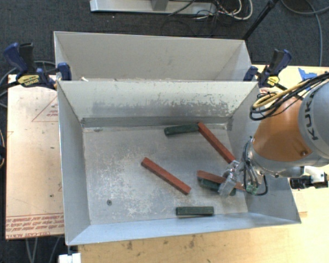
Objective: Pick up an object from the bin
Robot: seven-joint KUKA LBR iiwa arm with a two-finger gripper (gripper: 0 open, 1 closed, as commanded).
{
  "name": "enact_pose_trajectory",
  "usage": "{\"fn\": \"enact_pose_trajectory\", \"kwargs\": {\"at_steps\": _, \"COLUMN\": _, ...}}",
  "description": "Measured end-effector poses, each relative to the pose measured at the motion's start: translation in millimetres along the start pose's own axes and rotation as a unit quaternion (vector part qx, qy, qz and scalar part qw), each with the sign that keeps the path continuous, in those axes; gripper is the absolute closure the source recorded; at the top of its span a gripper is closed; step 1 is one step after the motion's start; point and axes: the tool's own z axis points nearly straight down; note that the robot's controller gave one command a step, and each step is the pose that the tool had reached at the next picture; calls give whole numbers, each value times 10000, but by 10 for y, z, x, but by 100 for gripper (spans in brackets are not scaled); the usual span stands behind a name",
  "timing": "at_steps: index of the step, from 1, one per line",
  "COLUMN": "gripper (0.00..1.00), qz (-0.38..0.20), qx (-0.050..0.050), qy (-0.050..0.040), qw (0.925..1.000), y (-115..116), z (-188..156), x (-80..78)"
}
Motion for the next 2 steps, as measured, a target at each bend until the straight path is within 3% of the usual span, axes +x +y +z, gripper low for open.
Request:
{"fn": "enact_pose_trajectory", "kwargs": {"at_steps": 1, "gripper": 100, "qz": -61, "qx": -18, "qy": -14, "qw": 10000, "y": -59, "z": -1, "x": -14}}
{"fn": "enact_pose_trajectory", "kwargs": {"at_steps": 2, "gripper": 100, "qz": -779, "qx": 12, "qy": -23, "qw": 9970, "y": -147, "z": -413, "x": -135}}
